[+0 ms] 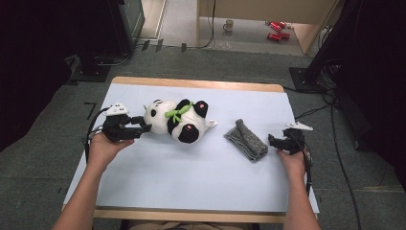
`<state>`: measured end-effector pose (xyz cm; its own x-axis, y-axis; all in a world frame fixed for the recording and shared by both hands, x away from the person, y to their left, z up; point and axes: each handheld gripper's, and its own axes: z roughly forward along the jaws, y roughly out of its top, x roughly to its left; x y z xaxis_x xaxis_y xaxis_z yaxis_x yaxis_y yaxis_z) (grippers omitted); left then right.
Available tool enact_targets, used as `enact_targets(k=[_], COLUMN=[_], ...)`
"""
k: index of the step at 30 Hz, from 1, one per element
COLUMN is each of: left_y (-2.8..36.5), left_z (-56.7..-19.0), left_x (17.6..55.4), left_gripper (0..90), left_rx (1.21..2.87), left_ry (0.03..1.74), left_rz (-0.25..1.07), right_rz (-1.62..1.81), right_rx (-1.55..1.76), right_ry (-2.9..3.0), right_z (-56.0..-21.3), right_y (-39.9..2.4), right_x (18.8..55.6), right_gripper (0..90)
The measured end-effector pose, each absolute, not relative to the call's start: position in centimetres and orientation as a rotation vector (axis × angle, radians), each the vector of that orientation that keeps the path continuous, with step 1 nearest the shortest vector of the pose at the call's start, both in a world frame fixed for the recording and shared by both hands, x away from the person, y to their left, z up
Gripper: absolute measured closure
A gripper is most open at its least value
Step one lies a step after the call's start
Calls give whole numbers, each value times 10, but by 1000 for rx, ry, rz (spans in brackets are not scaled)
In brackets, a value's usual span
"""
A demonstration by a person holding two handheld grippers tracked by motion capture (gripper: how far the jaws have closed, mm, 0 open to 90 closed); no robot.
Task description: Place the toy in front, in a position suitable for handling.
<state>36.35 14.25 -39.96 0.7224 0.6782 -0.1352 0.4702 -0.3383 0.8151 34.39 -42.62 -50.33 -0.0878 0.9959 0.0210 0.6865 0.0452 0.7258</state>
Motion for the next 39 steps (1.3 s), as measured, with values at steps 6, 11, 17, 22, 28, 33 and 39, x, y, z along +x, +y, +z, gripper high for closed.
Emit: enact_targets(k=[6,11,17,22,28,33,39], left_y=[126,115,105,93,84,81,81], left_z=[-393,-391,-389,-392,-403,-410,-416], left_x=[367,373,379,383,389,392,398], left_gripper=[480,431,437,420,400,403,451], left_rx=[2024,2017,2019,2021,2045,2035,2005], left_ry=[833,822,806,784,797,782,805], left_rz=[279,254,237,216,215,238,223], right_rz=[799,790,786,783,790,790,790], right_rx=[1689,1705,1722,1731,1728,1728,1728], right_ry=[1822,1806,1787,1779,1782,1783,1782], right_z=[-503,-503,-503,-503,-503,-503,-503], right_y=[-426,-425,-424,-423,-422,-423,-422], right_x=[344,343,340,335,331,332,332], right_gripper=[141,135,137,137,136,135,136])
